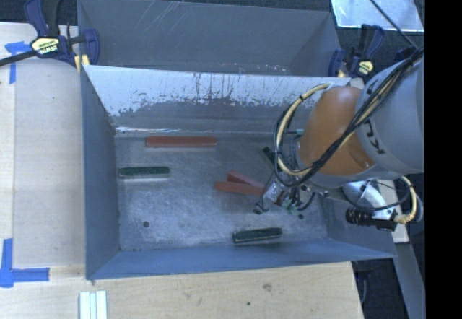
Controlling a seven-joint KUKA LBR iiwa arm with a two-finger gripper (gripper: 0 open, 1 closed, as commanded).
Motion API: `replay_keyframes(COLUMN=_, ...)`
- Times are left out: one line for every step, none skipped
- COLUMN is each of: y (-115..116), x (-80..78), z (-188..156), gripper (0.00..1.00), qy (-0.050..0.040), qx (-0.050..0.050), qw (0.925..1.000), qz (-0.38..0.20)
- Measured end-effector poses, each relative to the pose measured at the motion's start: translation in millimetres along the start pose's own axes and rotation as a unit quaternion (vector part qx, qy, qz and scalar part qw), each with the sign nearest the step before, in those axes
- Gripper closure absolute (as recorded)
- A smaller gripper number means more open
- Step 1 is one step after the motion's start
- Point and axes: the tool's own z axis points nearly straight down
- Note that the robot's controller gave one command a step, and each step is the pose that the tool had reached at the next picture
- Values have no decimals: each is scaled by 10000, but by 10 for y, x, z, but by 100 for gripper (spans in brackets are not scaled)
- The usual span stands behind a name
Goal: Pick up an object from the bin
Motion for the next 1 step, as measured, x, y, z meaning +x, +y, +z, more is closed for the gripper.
replay_keyframes(y=1, x=-10, z=-97, gripper=100, qy=-1, qx=0, qw=10000, qz=-9)
